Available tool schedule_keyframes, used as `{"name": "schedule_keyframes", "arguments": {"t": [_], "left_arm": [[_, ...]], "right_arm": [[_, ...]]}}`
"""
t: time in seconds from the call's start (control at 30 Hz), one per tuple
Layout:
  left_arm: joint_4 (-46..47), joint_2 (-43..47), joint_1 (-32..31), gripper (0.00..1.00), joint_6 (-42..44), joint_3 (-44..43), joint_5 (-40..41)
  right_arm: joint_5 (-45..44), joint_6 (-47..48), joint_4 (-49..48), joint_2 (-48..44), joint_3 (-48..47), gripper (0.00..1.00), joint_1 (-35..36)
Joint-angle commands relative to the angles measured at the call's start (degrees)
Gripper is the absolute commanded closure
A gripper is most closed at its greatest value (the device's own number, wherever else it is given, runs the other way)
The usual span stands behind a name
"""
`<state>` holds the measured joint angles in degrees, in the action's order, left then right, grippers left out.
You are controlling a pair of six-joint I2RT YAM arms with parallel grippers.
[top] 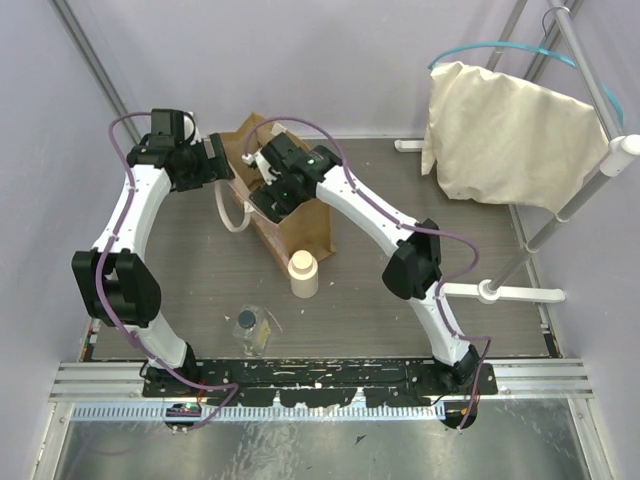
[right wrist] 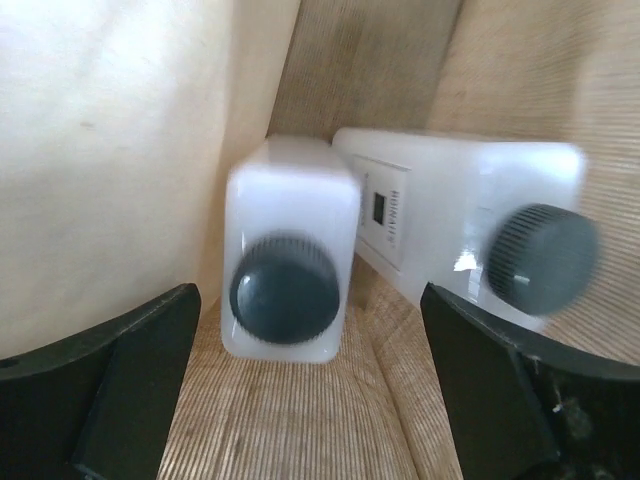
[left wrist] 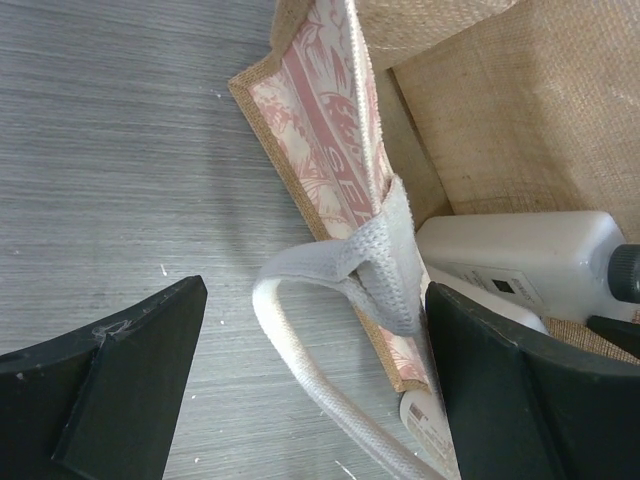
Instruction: Place the personal care products into the canvas bag
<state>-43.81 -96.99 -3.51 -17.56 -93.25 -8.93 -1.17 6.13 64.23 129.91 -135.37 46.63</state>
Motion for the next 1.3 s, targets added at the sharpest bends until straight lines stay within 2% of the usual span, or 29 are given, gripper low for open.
{"name": "schedule_keyframes", "arguments": {"t": [0.0,0.17,0.47,0.6,0.8,1.0,1.27], "left_arm": [[2.65,-0.37,0.26,0.02,0.27,0.14,-1.46],[3.59,-0.23,0.24,0.02,-0.19,0.56,-1.82],[3.60,1.45,0.25,0.02,-0.04,1.57,-1.05],[3.26,1.64,0.23,0.02,0.31,1.46,-0.91],[2.85,1.77,0.26,0.02,-0.08,0.58,-1.00],[2.17,2.08,0.26,0.02,0.23,0.59,-0.62],[1.72,2.40,0.25,0.02,0.86,1.01,-0.65]], "right_arm": [[-1.72,-0.43,-5.59,-10.35,-1.20,0.01,-0.18],[-3.75,-1.90,-8.04,-17.03,3.01,0.01,-0.18],[-6.67,-6.70,-13.40,-39.80,28.40,0.00,-0.23],[-5.25,-9.28,-15.29,-45.81,40.56,0.00,0.22],[-3.99,-10.91,-19.21,-46.68,51.26,0.00,5.02],[-1.83,-12.37,-25.15,-44.86,54.80,0.00,6.06],[-0.67,-11.30,-27.61,-40.96,56.85,0.00,6.73]]}}
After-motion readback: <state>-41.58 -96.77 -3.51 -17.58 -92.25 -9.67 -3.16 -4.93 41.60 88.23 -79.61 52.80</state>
